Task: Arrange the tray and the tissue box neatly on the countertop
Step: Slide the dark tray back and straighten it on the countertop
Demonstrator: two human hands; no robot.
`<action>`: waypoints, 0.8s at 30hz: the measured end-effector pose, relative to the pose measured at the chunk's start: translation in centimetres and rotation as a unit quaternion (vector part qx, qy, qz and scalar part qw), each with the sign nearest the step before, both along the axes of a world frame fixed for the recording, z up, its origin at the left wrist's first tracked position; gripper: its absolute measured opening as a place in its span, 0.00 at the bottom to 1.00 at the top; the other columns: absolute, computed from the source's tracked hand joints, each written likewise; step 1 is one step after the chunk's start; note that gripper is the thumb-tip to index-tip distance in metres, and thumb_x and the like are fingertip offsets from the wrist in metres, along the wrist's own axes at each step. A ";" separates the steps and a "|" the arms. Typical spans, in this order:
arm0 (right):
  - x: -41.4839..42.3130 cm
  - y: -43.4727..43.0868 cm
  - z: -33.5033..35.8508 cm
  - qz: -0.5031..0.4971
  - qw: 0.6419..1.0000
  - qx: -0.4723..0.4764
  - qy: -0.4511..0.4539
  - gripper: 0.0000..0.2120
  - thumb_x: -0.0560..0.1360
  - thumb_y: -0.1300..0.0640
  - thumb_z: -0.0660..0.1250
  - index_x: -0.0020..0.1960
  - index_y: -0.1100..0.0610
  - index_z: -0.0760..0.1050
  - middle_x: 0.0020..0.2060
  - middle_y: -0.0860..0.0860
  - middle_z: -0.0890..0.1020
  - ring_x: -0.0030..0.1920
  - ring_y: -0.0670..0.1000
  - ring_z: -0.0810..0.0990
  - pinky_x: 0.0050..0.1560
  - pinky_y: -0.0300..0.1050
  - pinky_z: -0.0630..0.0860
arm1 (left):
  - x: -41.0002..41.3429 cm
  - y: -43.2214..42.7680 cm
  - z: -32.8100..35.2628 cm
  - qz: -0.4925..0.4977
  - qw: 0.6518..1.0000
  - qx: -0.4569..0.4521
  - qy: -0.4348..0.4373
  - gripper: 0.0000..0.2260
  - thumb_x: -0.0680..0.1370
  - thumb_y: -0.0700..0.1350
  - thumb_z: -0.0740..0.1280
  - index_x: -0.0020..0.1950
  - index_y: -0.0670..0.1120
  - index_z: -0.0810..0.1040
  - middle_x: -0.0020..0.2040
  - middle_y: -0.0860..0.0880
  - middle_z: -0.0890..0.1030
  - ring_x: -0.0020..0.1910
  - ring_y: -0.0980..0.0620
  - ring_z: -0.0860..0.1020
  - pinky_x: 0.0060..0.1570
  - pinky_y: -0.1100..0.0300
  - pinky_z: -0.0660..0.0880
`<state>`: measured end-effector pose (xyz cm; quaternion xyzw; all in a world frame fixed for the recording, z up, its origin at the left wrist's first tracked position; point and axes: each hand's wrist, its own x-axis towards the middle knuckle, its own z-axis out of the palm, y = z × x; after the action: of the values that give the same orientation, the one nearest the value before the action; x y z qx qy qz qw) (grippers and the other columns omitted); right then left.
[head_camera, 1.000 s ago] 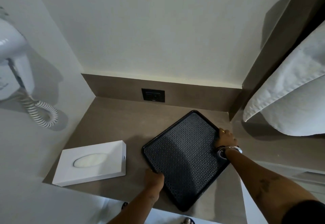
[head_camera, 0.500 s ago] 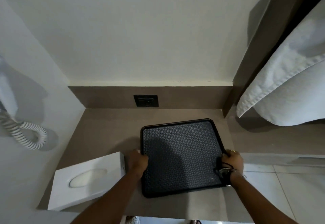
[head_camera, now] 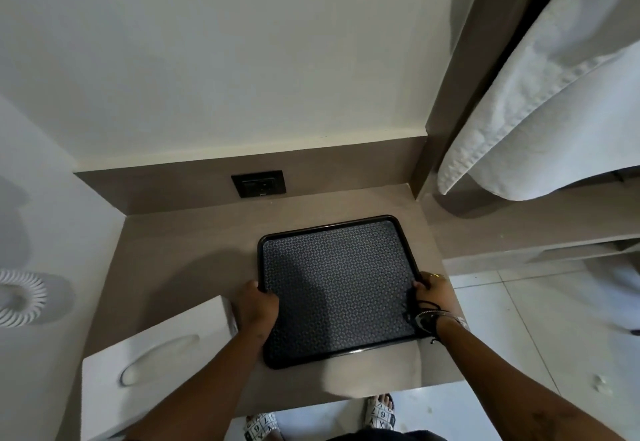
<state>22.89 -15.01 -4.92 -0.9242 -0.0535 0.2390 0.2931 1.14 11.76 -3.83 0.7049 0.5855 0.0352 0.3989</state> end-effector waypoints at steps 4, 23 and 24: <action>-2.5 0.0 1.4 0.040 0.992 -0.081 -0.089 0.26 0.80 0.45 0.63 0.71 0.60 0.71 0.64 0.61 0.75 0.64 0.62 0.73 0.64 0.56 0.71 | -0.2 -2.7 1.3 -0.066 0.989 0.129 0.034 0.21 0.76 0.51 0.68 0.63 0.40 0.74 0.61 0.39 0.79 0.61 0.40 0.77 0.63 0.45 0.75; -12.5 -2.2 -2.6 0.365 0.907 -0.110 -0.180 0.41 0.76 0.30 0.51 0.78 0.56 0.59 0.78 0.59 0.57 0.77 0.62 0.55 0.71 0.70 0.52 | -7.8 -12.4 -4.4 -0.401 0.888 0.214 0.075 0.39 0.77 0.69 0.52 0.80 0.44 0.57 0.81 0.41 0.53 0.80 0.43 0.52 0.76 0.47 0.47; -12.4 -2.1 -2.6 0.364 0.907 -0.108 -0.181 0.41 0.76 0.30 0.51 0.79 0.56 0.58 0.79 0.59 0.57 0.78 0.61 0.55 0.72 0.70 0.52 | -7.7 -12.2 -4.4 -0.403 0.888 0.210 0.076 0.39 0.77 0.69 0.52 0.80 0.45 0.56 0.81 0.42 0.52 0.80 0.43 0.51 0.77 0.47 0.45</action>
<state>10.52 -17.12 -7.52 -0.8940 -0.4118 0.1624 0.0693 -6.58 -0.48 -8.20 0.9480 0.2585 -0.0602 0.1759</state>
